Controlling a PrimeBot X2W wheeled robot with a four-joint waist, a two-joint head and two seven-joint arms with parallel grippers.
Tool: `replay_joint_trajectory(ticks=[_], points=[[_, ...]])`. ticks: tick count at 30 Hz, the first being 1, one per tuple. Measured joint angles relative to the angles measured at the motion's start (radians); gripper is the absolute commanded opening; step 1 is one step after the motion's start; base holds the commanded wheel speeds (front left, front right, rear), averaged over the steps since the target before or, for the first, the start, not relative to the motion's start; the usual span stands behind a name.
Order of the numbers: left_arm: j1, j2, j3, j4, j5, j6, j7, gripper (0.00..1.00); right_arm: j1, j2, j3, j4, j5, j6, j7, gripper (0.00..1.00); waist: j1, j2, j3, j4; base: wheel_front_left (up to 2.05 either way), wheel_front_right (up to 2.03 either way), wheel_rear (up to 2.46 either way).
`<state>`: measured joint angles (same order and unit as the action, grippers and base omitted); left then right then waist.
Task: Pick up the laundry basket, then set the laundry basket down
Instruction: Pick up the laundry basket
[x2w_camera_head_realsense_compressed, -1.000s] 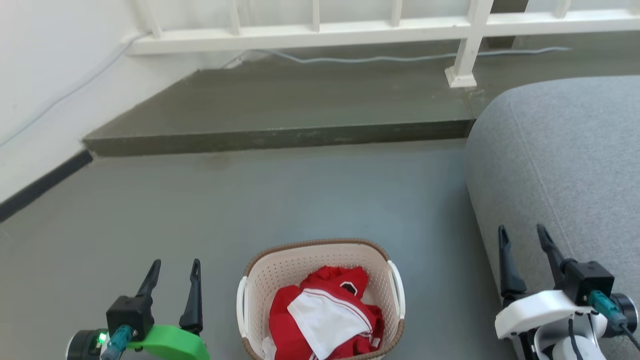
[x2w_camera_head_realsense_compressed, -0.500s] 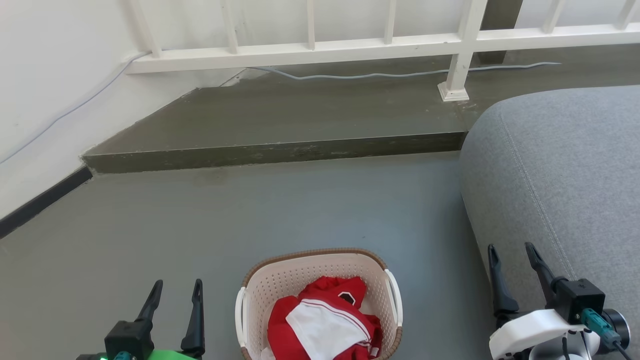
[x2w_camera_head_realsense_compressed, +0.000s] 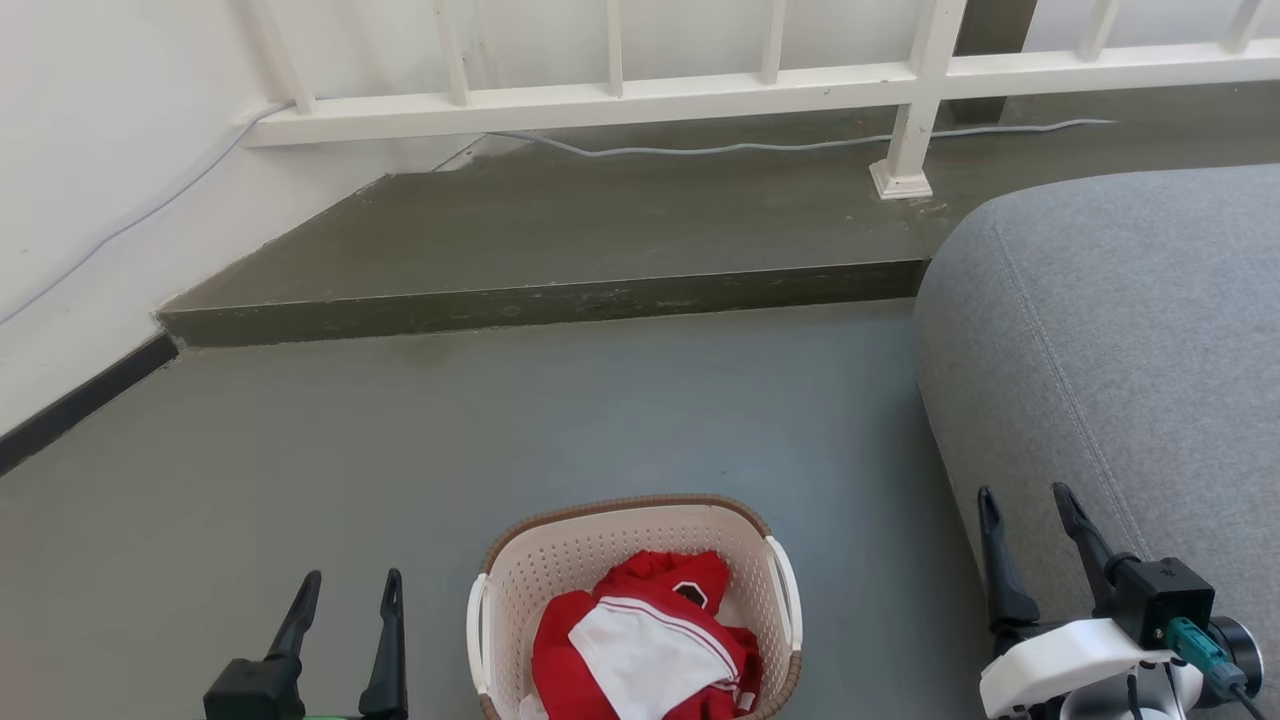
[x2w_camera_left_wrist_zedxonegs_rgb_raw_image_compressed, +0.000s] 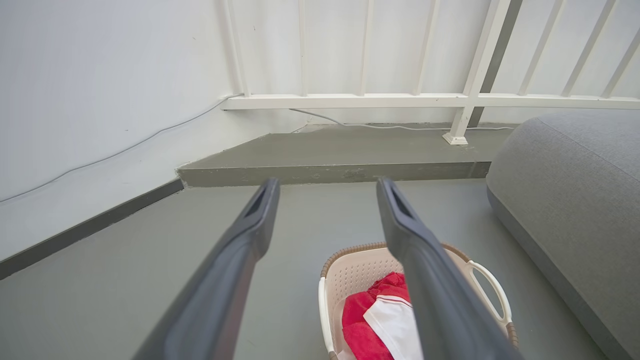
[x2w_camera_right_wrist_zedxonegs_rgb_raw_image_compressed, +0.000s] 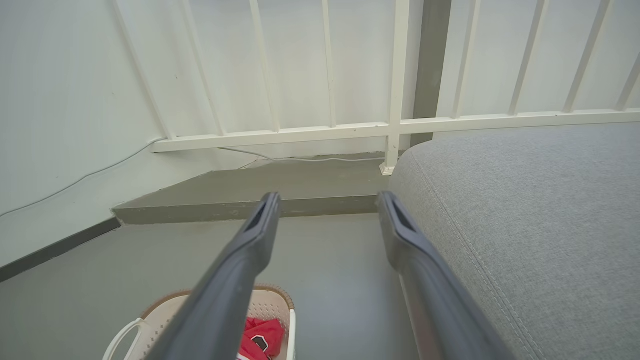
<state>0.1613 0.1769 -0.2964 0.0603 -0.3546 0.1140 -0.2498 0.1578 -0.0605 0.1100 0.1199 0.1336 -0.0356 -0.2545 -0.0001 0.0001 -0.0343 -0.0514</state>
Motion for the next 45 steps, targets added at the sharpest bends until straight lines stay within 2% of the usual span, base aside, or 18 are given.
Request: replay_joint_trajectory(ticks=[26,36,45], points=[[0.024,0.0,0.01,-0.069,0.017,0.002,0.031,1.0,0.015,0.0,-0.005,-0.014,0.0,-0.001,0.0,1.0,0.0,0.0,0.026,0.0,0.0,0.0,0.0],[-0.044,0.012,0.006,-0.091,0.017,-0.001,0.074,1.0,-0.028,-0.001,-0.005,-0.04,0.0,-0.001,0.0,1.0,0.0,0.0,0.11,0.004,0.0,0.0,0.0],[-0.191,0.011,0.009,-0.061,-0.003,-0.04,0.118,1.0,-0.123,-0.001,-0.001,-0.03,0.0,-0.001,0.0,1.0,0.0,0.0,0.226,0.017,0.0,0.0,0.0]])
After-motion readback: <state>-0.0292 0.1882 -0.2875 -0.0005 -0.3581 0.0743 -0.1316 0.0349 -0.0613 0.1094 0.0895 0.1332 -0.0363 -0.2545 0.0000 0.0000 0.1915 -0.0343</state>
